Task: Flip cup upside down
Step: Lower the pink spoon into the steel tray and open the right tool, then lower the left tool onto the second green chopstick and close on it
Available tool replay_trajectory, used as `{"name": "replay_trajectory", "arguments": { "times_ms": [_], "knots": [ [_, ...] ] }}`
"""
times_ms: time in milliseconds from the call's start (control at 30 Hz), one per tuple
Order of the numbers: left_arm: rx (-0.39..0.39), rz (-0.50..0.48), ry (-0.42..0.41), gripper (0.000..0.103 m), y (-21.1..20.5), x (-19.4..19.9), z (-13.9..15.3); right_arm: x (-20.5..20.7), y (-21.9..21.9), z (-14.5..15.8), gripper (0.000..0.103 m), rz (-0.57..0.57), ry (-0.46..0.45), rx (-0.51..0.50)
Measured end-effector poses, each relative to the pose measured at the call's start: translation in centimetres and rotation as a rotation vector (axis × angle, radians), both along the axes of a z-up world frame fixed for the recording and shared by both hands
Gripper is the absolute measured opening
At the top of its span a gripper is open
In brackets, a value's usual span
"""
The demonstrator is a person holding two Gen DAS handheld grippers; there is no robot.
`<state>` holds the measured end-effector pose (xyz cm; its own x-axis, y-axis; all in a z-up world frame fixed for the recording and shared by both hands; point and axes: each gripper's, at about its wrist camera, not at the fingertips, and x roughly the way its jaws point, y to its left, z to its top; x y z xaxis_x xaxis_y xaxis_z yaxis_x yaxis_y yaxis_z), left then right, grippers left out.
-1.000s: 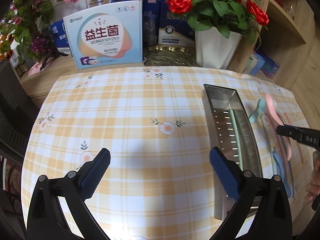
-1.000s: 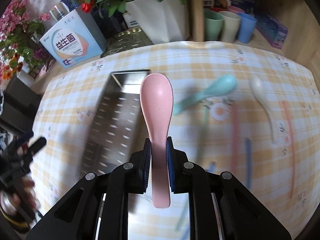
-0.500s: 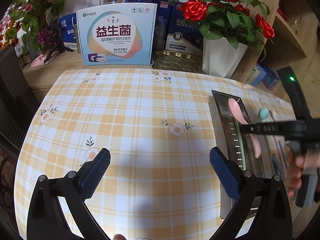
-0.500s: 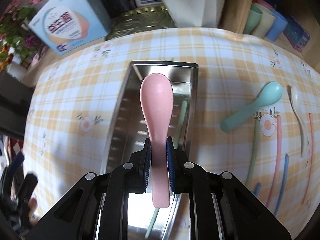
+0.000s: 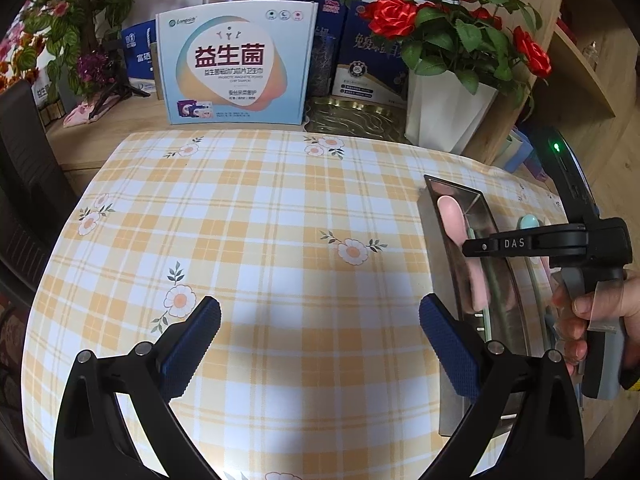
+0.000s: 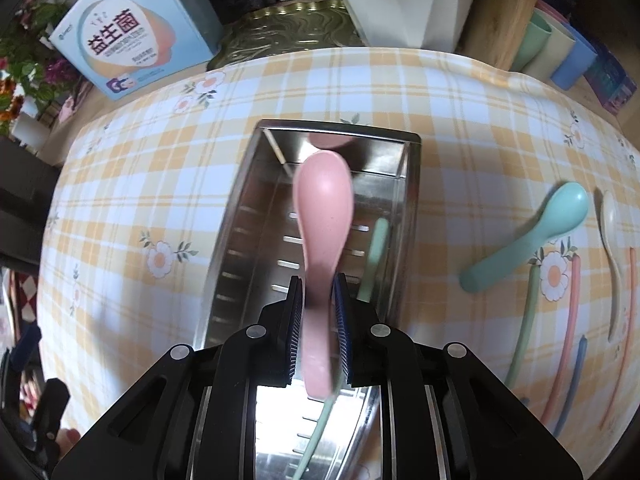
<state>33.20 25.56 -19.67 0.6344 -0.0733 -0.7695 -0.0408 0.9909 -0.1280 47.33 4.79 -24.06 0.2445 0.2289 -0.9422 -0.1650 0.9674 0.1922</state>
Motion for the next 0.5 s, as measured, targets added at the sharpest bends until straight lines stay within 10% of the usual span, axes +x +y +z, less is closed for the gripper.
{"name": "replay_trajectory", "arguments": {
  "times_ms": [133,433,500],
  "knots": [
    [-0.009,-0.007,-0.012,0.097,-0.5,-0.3,0.7,-1.1,-0.8,2.0,0.054,0.027,-0.072,0.048],
    [0.025,-0.042,-0.015,0.097,-4.3,-1.2,2.8,-5.7,-7.0,6.9,0.071,0.062,-0.242,0.151],
    [0.014,-0.049,-0.008,0.097,-5.3,-1.4,3.1,-7.4,-9.4,7.7,0.089,0.049,-0.292,0.161]
  ]
}}
